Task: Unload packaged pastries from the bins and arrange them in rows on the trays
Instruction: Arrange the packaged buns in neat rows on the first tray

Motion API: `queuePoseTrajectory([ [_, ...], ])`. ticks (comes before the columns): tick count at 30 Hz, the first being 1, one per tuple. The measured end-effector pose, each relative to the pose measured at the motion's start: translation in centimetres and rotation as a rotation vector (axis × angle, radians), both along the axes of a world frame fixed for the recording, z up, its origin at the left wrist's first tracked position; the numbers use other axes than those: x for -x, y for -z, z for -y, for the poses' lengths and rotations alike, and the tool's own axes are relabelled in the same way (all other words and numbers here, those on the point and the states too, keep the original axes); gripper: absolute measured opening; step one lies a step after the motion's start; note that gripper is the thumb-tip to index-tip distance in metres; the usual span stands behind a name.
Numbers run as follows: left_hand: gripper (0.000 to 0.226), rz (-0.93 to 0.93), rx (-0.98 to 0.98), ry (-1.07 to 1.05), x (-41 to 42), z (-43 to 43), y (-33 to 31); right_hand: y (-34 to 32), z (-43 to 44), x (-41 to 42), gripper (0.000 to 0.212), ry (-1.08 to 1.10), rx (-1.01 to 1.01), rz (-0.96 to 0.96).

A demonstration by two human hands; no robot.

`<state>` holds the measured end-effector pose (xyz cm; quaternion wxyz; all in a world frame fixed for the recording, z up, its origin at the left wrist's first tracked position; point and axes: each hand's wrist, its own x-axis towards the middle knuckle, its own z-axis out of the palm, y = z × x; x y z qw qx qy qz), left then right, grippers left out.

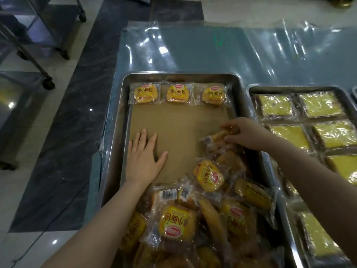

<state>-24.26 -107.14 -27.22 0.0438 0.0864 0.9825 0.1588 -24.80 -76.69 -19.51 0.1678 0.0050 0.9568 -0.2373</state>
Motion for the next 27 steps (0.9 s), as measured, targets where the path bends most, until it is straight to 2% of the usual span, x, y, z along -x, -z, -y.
queuePoseTrajectory([
  [3, 0.061, 0.070, -0.096, -0.007, 0.3, -0.7, -1.4, 0.0, 0.6, -0.3, 0.051, 0.190, 0.094, -0.123],
  [6, 0.048, 0.087, -0.332, 0.034, -0.1, -2.6, -3.4, 0.0, 2.7, -0.6, 0.048, 0.327, 0.171, -0.313],
  [8, 0.044, 0.238, -0.601, -0.031, -0.5, -3.9, -5.1, 0.1, 4.9, -1.0, 0.041, 0.298, 0.171, -0.386],
  [11, 0.052, 0.585, -1.132, -0.226, -0.9, -5.2, -7.1, 0.5, 7.8, -2.1, 0.035, 0.118, 0.133, -0.512],
  [13, 0.057, 0.703, -1.358, -0.360, -1.1, -5.2, -7.5, 0.7, 8.7, -2.7, 0.032, -0.013, 0.128, -0.638],
  [16, 0.042, 0.638, -1.421, -0.475, -1.4, -4.6, -7.1, 0.8, 9.1, -2.8, 0.033, -0.112, 0.212, -0.649],
  [18, 0.047, 0.592, -1.446, -0.514, -1.4, -3.9, -6.6, 1.2, 9.5, -3.1, 0.044, -0.105, 0.267, -0.544],
  [20, 0.058, 0.543, -1.452, -0.533, -1.3, -3.3, -6.2, 1.6, 10.0, -3.6, 0.053, 0.072, 0.374, -0.424],
  [22, 0.067, 0.524, -1.447, -0.530, -1.1, -2.9, -5.9, 1.7, 10.4, -3.6, 0.048, 0.341, 0.619, -0.279],
  [24, 0.067, 0.531, -1.403, -0.505, -1.0, -2.4, -5.8, 1.7, 10.6, -3.0, 0.044, 0.537, 0.869, -0.070],
  [25, 0.063, 0.541, -1.370, -0.478, -1.0, -2.2, -5.9, 1.8, 10.6, -2.6, 0.040, 0.574, 0.912, 0.003],
  [27, 0.051, 0.559, -1.336, -0.436, -1.0, -1.8, -6.1, 1.8, 10.8, -2.1, 0.028, 0.558, 0.894, 0.030],
])
